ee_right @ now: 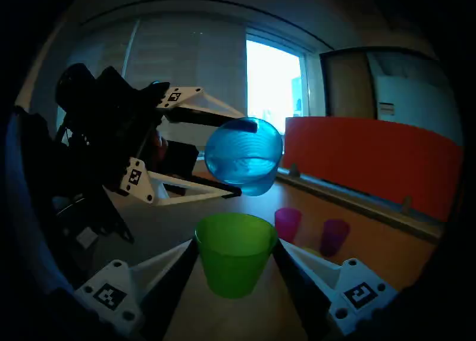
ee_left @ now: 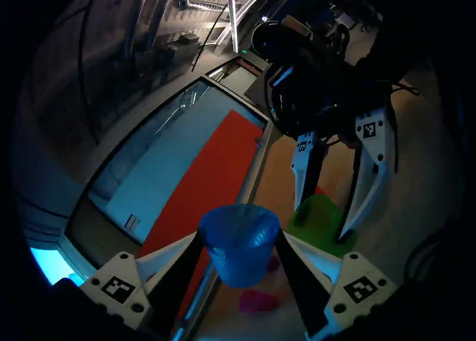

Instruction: Pour water

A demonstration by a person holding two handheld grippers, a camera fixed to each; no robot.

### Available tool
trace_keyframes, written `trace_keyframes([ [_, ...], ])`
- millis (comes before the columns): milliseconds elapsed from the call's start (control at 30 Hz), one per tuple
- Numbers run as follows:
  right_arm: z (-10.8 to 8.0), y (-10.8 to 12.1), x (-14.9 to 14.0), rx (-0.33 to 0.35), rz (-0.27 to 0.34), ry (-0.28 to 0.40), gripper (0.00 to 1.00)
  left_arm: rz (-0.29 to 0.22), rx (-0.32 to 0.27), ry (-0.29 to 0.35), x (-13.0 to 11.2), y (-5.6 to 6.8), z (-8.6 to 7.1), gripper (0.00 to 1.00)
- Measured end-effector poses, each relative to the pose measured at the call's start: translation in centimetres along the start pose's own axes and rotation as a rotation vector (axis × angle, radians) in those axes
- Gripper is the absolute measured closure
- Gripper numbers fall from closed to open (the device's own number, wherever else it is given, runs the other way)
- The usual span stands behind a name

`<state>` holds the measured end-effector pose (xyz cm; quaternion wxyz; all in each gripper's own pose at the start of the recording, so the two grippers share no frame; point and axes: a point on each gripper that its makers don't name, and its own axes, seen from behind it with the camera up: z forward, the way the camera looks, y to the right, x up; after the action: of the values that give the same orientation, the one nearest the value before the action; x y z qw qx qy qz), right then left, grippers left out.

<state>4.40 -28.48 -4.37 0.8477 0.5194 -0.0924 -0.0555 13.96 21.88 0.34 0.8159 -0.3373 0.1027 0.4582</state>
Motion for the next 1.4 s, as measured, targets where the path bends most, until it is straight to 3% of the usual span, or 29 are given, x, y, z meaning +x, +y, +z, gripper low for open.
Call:
trace_keyframes([
  [500,-0.4,0.1,0.1,-0.003,-0.010,0.005,0.08,0.047,0.000,-0.003,0.4,0.5,-0.2,0.15],
  [1400,-0.7,-0.1,0.1,-0.003,-0.016,0.012,0.08,0.097,0.012,0.000,1.2,0.1,-0.5,0.15],
])
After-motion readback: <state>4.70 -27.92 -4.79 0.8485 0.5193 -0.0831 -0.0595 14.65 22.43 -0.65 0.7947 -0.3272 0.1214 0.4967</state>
